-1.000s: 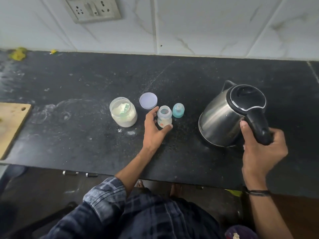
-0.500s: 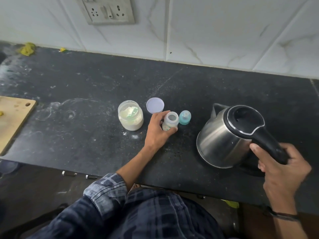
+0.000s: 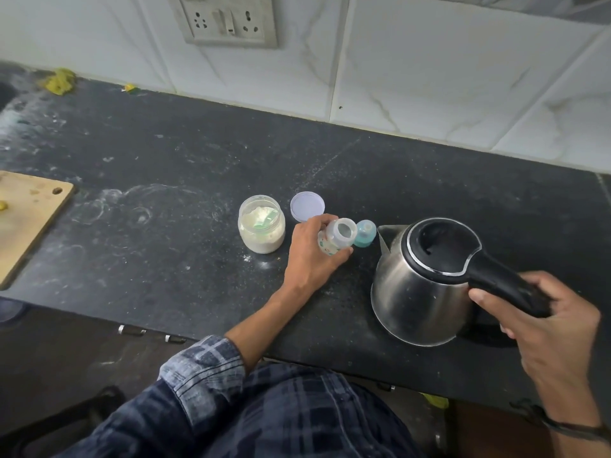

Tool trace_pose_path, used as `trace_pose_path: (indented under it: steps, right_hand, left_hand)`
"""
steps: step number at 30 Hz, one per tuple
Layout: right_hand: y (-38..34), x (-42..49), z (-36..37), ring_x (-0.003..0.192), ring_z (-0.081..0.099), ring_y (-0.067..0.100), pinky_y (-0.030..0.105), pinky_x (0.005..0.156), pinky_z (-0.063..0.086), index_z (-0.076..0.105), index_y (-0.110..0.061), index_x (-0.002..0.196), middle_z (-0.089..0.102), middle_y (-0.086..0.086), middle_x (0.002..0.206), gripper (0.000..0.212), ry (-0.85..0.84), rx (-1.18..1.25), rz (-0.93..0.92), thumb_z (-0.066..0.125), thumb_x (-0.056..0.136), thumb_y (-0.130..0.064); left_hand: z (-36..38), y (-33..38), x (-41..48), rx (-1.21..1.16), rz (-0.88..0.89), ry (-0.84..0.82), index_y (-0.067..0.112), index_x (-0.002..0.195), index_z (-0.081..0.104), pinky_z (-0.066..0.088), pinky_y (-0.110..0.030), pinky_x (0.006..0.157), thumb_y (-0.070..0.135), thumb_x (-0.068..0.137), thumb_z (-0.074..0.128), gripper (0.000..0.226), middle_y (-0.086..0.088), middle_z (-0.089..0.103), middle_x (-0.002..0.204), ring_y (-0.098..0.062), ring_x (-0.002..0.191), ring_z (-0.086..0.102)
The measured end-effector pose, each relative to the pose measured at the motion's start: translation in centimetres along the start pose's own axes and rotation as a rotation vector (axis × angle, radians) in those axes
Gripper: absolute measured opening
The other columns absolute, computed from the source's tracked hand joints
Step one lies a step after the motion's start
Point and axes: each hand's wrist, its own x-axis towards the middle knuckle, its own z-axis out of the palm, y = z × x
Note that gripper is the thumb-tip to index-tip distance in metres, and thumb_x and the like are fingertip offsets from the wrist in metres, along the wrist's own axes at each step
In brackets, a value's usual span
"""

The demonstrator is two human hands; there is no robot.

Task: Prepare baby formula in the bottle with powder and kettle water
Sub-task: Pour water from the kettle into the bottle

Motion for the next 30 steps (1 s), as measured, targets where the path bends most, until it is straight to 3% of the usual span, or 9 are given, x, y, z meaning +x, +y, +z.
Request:
trace_pose_path:
  steps: [12,22,30]
  right_hand:
    - [-2.2,2.0,0.9,0.055,0.056,-0.001,0.007,0.054,0.042,0.069,-0.016,0.087,0.064,-0.016,0.061,0.029,-0.121,-0.088,0.03,0.086,0.063,-0.022]
    - [-3.7,3.4,1.8,0.065,0.065,0.006,0.01,0.057,0.049,0.072,-0.018,0.09,0.073,0.007,0.08,0.033,-0.185,-0.17,0.068,0.087,0.062,-0.028]
    - [-4.9,4.1,2.7,0.058,0.061,-0.001,0.005,0.052,0.043,0.071,-0.017,0.087,0.068,-0.01,0.07,0.033,-0.18,-0.212,0.086,0.086,0.062,-0.032]
  left_hand:
    - [0.5,-0.2,-0.4,0.059,0.039,0.033,0.023,0.116,0.059,0.035,-0.008,0.085,0.026,0.071,0.088,0.054,0.013,0.062,0.116,-0.006,0.105,0.041]
    - [0.4,-0.2,-0.2,0.067,0.025,0.068,0.021,0.116,0.057,0.036,-0.01,0.082,0.027,0.073,0.088,0.054,0.012,0.061,0.116,-0.006,0.103,0.039]
    - [0.3,-0.3,0.0,0.077,0.033,0.085,0.021,0.116,0.057,0.035,-0.01,0.084,0.027,0.073,0.089,0.053,0.012,0.062,0.118,-0.006,0.103,0.039]
